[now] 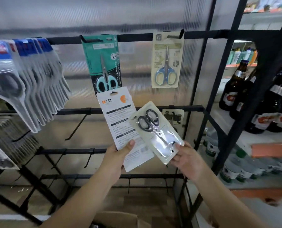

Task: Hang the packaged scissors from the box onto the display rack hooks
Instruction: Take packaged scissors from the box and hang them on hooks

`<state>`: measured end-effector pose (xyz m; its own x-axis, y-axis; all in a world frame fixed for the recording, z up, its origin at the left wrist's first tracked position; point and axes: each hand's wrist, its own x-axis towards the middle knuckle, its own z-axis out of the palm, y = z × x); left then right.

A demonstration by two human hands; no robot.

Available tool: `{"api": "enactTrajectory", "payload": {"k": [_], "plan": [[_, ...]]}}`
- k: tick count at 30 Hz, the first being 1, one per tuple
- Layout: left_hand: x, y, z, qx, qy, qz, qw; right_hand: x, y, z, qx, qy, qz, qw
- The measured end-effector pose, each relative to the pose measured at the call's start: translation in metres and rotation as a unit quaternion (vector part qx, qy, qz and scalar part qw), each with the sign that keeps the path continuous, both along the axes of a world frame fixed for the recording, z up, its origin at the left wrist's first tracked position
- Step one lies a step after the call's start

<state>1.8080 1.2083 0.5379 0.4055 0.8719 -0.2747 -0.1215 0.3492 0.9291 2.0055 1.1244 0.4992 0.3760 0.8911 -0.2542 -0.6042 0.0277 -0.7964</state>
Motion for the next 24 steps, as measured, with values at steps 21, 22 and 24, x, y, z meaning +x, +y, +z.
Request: {"api": "enactTrajectory", "payload": {"k": [21, 22, 24], "plan": [[0.010, -0.006, -0.017, -0.028, -0.042, 0.121, 0.991, -0.014, 0.016, 0.027, -0.069, -0.039, 0.065, 0.995], [0.013, -0.010, -0.017, -0.015, -0.033, 0.109, 0.993, -0.015, 0.018, 0.025, -0.059, -0.031, 0.025, 0.997], [0.019, -0.017, -0.017, 0.012, -0.005, 0.093, 0.996, -0.011, 0.020, 0.021, -0.060, -0.040, -0.063, 0.995]]}}
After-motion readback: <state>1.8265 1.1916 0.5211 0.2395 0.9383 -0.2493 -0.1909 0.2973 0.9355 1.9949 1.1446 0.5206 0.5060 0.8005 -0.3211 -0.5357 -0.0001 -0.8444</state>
